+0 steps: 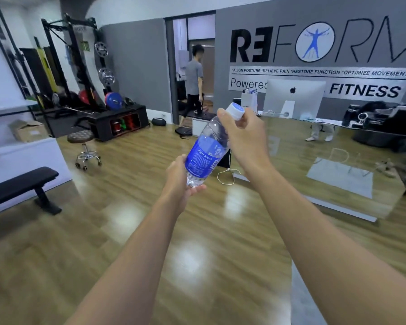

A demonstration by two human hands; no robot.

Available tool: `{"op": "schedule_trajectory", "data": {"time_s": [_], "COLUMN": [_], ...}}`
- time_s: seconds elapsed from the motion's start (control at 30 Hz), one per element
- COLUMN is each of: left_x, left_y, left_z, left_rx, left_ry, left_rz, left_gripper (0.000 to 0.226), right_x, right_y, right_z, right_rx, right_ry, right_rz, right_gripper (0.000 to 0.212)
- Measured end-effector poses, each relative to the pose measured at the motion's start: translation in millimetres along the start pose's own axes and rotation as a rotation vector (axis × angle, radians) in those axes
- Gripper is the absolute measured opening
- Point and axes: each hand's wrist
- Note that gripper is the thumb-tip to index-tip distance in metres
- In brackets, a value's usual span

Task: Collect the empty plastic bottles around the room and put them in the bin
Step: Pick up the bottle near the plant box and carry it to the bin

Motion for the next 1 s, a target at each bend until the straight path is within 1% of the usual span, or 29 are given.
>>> {"op": "schedule_trajectory", "data": {"time_s": [0.13, 0.33, 0.43, 0.6, 0.67, 0.8, 0.87, 1.0], "left_x": [15, 17, 17, 28, 31, 40, 44, 55], "left_y": [-16, -36, -48, -78, -95, -128, -144, -173], "left_z": [100, 260, 345, 482, 530, 634, 687, 788], "left_rx": [-0.002, -0.063, -0.039, 0.010, 0.042, 0.075, 0.078, 0.069], "left_ry": [-0.034, -0.041, -0.083, -0.126, -0.153, -0.159, -0.175, -0.216], "left_rz": [0.023, 0.069, 0.072, 0.077, 0.075, 0.067, 0.056, 0.038], "left_gripper": [0.019, 0.024, 0.025, 0.026, 0.029, 0.026, 0.031, 0.041], "right_x": [38, 115, 160, 226, 247, 293, 315, 353], "right_y": [30, 78, 105, 162, 190, 246, 271, 316], "right_z": [78, 210, 280, 391, 429, 509, 546, 620], "right_rx": [0.021, 0.022, 0.012, -0.002, -0.030, -0.059, -0.053, -0.070], "right_ry": [-0.009, -0.006, -0.003, 0.038, 0.061, 0.061, 0.066, 0.114], "right_rz": [-0.072, -0.089, -0.060, -0.014, -0.020, -0.048, -0.075, -0.125], "right_gripper": [0.029, 0.026, 0.022, 0.024, 0.025, 0.025, 0.026, 0.035]}}
Point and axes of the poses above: each hand's wrist, its own z-axis towards the middle knuckle, its own y-axis out of the palm, x = y × z, and after that the axes turned 9 degrees about -x, right-handed
